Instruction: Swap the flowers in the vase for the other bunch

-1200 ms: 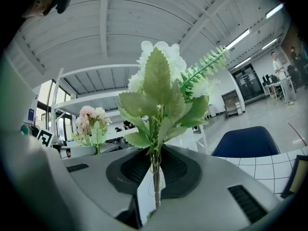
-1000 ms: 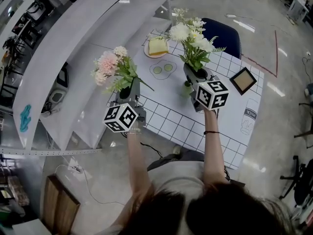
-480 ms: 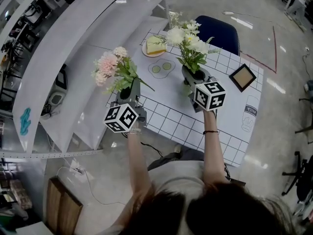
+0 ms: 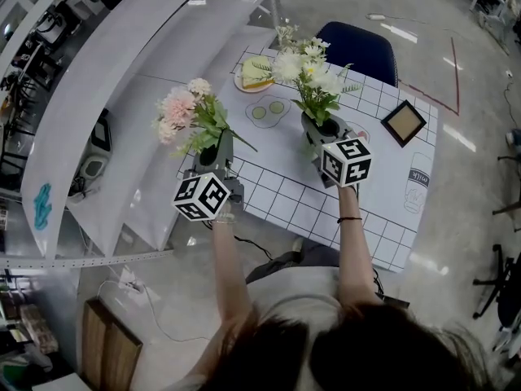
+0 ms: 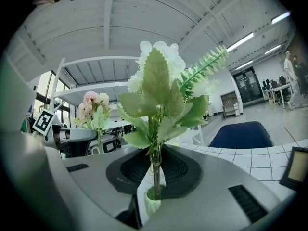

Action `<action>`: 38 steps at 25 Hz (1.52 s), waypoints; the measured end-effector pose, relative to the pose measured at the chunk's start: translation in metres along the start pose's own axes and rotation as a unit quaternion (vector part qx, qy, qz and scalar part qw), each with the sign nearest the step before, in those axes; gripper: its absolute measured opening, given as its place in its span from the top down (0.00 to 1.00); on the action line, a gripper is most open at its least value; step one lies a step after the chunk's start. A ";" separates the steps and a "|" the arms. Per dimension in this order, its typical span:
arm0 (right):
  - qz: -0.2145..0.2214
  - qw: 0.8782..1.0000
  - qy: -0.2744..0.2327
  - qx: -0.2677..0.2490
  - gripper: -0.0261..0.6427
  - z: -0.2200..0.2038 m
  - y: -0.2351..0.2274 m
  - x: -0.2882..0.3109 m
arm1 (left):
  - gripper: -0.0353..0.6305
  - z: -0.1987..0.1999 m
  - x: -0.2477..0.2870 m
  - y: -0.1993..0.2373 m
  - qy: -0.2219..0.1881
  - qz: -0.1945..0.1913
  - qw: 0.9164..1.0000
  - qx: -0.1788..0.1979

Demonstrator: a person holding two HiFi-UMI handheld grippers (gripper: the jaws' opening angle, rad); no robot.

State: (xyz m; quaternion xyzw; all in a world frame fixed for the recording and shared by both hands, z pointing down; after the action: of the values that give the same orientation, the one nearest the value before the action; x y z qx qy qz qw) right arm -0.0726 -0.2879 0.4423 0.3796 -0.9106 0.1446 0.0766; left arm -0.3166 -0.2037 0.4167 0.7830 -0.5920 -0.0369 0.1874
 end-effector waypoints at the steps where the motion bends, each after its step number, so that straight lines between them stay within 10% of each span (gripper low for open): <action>1: -0.001 1.000 -0.001 0.000 0.89 -0.001 0.000 -0.001 | 0.87 0.000 0.000 0.000 0.001 -0.001 1.000 0.000; 38: -0.046 0.998 0.044 -0.030 0.89 -0.034 0.002 -0.005 | 0.87 -0.015 0.007 -0.008 0.018 -0.021 1.000 -0.006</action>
State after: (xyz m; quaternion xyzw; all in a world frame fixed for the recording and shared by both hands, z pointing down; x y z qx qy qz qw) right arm -0.0695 -0.2722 0.4722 0.4115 -0.8920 0.1301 0.1347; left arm -0.3033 -0.2051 0.4291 0.7945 -0.5719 -0.0296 0.2018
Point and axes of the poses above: the fingertips, and each gripper's own axes: x forward along the fingers, y to its left, z out of its top, the point moved 6 cm from there along -x, backward along the fingers, and after that the axes turned 8 degrees about y, right-handed, at the moved point
